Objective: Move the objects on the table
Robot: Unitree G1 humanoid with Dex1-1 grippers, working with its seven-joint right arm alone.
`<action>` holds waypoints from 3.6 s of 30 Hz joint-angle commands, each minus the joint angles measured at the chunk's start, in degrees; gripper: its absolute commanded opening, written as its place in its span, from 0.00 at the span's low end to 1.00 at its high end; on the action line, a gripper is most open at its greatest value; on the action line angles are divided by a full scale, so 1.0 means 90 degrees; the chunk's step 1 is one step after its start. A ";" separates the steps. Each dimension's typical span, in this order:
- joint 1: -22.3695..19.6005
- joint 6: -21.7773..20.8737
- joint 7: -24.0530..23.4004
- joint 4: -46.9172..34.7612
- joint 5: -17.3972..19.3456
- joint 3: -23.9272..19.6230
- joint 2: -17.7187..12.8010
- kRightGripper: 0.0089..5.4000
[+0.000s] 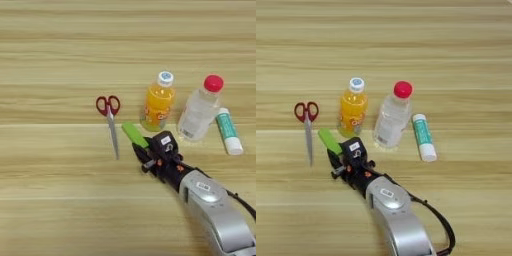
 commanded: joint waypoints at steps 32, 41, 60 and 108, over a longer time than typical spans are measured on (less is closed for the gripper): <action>-0.0397 0.0289 -0.0175 -0.3056 0.0664 -0.0890 -0.0183 0.26; -0.0712 0.0517 -0.0310 -0.3348 0.0893 -0.1585 -0.0390 0.26; -0.0735 0.0699 -0.0561 -0.3150 0.1164 -0.3064 -0.0754 0.26; -0.0930 0.0295 -0.1149 0.0321 0.0223 -0.3603 -0.1400 0.26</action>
